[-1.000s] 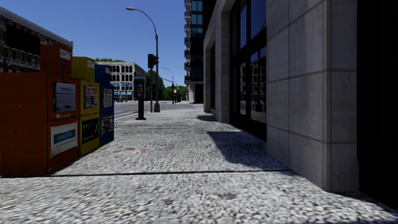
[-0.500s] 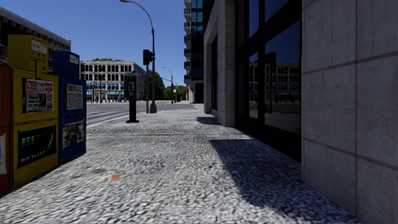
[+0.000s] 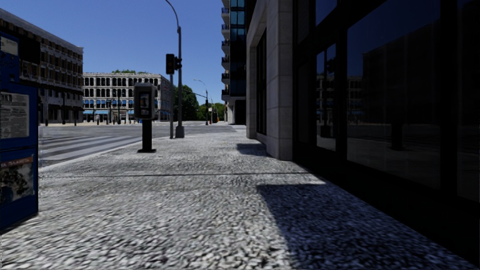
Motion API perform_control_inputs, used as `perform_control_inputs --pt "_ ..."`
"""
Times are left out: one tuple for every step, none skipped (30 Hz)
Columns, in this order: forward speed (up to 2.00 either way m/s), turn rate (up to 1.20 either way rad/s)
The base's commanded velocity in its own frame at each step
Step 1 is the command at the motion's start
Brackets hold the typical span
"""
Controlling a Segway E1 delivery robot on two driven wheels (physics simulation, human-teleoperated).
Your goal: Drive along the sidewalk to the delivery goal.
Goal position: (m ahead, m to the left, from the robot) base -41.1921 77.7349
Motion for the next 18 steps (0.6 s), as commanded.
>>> perform_control_inputs --pt "2.00 0.20" --pt "2.00 0.29" --pt "2.00 0.40" --pt "2.00 0.45" --pt "2.00 0.47" --pt "2.00 0.47" --pt "2.00 0.47" --pt "2.00 0.47" --pt "2.00 0.47" --pt "2.00 0.47" --pt "2.00 0.47" --pt "2.00 0.48" --pt "2.00 0.49" --pt "2.00 0.49" --pt "2.00 0.49" --pt "2.00 0.49" --pt "2.00 0.49" --pt "2.00 0.49"
